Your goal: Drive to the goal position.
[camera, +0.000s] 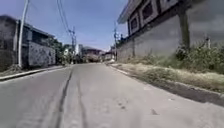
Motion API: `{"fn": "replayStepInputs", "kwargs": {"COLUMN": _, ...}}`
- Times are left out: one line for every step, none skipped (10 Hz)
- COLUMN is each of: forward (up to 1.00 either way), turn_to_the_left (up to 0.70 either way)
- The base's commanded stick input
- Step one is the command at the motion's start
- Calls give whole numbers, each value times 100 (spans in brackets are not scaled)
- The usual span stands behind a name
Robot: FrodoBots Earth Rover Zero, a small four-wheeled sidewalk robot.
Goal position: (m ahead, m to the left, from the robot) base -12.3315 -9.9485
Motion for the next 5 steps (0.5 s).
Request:
{"fn": "replayStepInputs", "kwargs": {"forward": 100, "turn_to_the_left": 2}}
{"fn": "replayStepInputs", "kwargs": {"forward": 100, "turn_to_the_left": 2}}
{"fn": "replayStepInputs", "kwargs": {"forward": 55, "turn_to_the_left": 20}}
{"fn": "replayStepInputs", "kwargs": {"forward": 0, "turn_to_the_left": 54}}
{"fn": "replayStepInputs", "kwargs": {"forward": 0, "turn_to_the_left": 100}}
